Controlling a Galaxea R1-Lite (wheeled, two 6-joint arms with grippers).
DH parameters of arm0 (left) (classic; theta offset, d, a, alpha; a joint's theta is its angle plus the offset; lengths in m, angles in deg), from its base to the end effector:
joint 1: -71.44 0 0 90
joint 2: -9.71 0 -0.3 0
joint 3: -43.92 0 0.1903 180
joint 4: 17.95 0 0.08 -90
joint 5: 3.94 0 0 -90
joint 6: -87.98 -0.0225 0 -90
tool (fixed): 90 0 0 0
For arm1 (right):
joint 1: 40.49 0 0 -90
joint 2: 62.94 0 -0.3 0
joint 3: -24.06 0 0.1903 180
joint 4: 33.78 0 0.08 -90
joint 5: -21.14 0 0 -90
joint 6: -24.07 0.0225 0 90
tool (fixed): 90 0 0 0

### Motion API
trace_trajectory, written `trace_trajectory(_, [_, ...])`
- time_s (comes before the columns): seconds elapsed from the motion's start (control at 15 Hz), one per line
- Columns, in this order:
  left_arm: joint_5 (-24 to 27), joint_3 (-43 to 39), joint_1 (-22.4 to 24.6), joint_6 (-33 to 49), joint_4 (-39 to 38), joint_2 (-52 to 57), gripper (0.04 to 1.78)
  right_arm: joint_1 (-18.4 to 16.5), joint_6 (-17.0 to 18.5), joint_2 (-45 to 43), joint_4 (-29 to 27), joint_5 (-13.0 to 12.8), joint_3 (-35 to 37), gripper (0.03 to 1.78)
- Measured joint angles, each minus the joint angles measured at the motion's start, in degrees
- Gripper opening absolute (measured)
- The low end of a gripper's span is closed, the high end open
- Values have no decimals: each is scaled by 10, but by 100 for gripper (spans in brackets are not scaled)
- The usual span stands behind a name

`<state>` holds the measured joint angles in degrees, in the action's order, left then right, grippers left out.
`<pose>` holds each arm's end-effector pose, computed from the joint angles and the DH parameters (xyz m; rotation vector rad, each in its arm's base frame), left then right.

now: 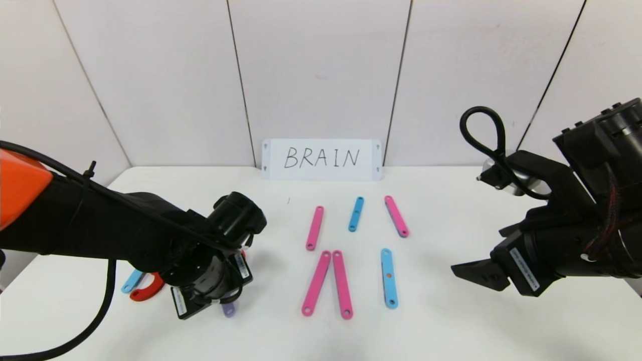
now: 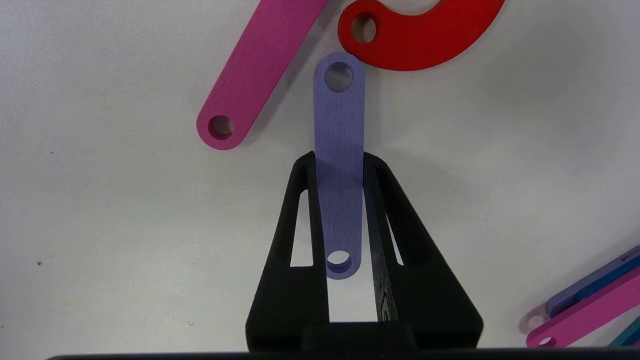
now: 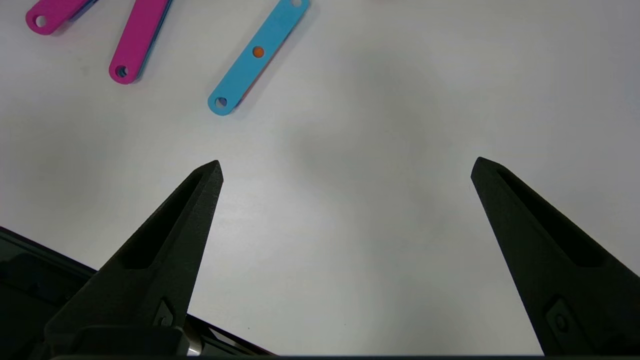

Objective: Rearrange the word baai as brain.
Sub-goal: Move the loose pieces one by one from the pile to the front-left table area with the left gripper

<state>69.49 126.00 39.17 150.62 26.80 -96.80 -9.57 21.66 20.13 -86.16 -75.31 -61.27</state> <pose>0.2525 -0.1519 0.1140 -0.4760 1.0653 0.3678 0.1897 0.1107 0.2268 -0.3213 0.8270 0.4172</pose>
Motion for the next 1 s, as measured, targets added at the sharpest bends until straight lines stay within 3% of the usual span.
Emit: trace_trajectory(1.0, [-1, -1, -2, -9, 0, 0, 28, 0, 0, 0, 0, 0, 0, 174])
